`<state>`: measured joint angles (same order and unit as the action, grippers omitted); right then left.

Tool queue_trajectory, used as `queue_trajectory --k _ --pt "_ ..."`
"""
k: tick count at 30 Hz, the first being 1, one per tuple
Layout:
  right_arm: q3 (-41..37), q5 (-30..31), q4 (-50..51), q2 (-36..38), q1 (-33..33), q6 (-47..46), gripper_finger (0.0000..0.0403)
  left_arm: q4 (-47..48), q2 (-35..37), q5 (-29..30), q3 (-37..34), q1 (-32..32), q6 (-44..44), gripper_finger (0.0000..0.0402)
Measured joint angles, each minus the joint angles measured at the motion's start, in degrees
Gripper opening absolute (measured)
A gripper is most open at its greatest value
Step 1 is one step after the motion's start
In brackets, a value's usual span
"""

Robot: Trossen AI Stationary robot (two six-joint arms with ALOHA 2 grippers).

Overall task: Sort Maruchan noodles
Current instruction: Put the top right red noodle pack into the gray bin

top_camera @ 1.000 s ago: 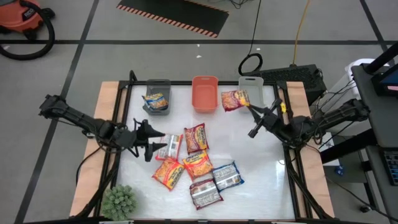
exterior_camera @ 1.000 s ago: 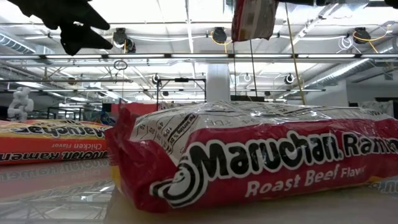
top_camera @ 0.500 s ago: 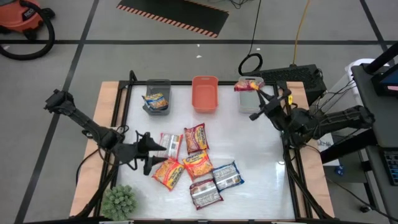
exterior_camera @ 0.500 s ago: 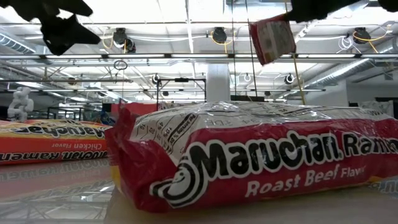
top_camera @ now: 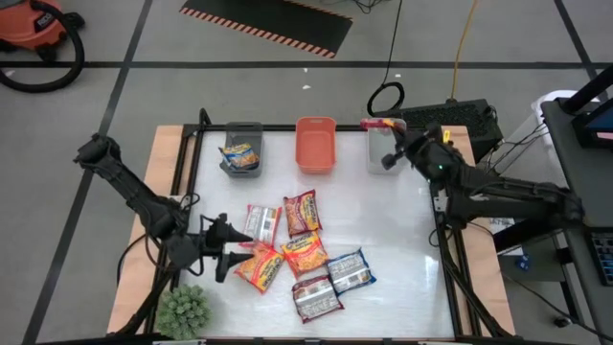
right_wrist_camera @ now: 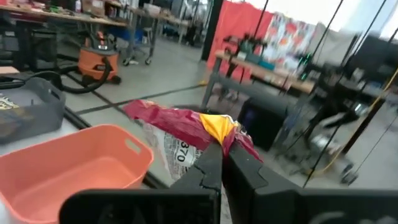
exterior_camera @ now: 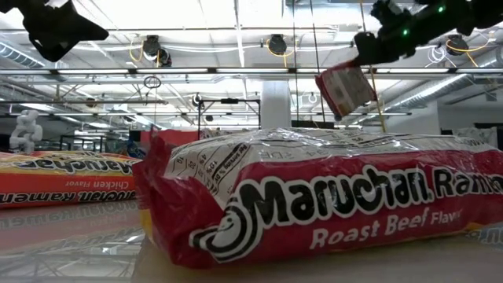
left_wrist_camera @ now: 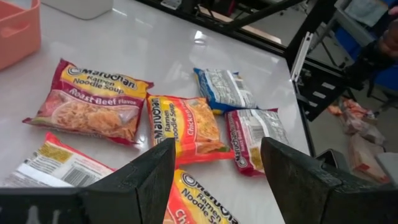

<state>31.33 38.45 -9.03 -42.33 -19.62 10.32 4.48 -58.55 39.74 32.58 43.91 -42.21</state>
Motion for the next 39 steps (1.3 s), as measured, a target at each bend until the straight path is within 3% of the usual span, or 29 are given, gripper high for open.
queue_trajectory --k 4,13,21,30,39 --pt "-1.4 -7.5 1.4 -1.8 -5.7 -4.1 0.0000 -0.1 -1.1 1.1 0.0 0.6 -0.4 0.0241" --pt "-6.2 -17.8 0.3 -5.6 -16.0 -8.9 0.0000 -0.5 -1.0 1.6 0.0 0.4 2.7 0.0241" --pt "-7.9 -19.3 -0.3 -7.5 -19.9 -10.4 0.0000 -0.4 -1.0 1.9 0.0 0.4 2.9 0.0241" --pt "-14.6 -19.2 -19.5 -11.4 -22.6 -10.9 0.0000 -0.6 -1.0 2.3 0.0 0.4 2.5 0.0241" --pt "-17.9 -21.7 -23.8 -14.4 -25.4 -11.4 0.0003 -1.8 -1.0 2.3 0.0 0.4 2.4 0.0241"
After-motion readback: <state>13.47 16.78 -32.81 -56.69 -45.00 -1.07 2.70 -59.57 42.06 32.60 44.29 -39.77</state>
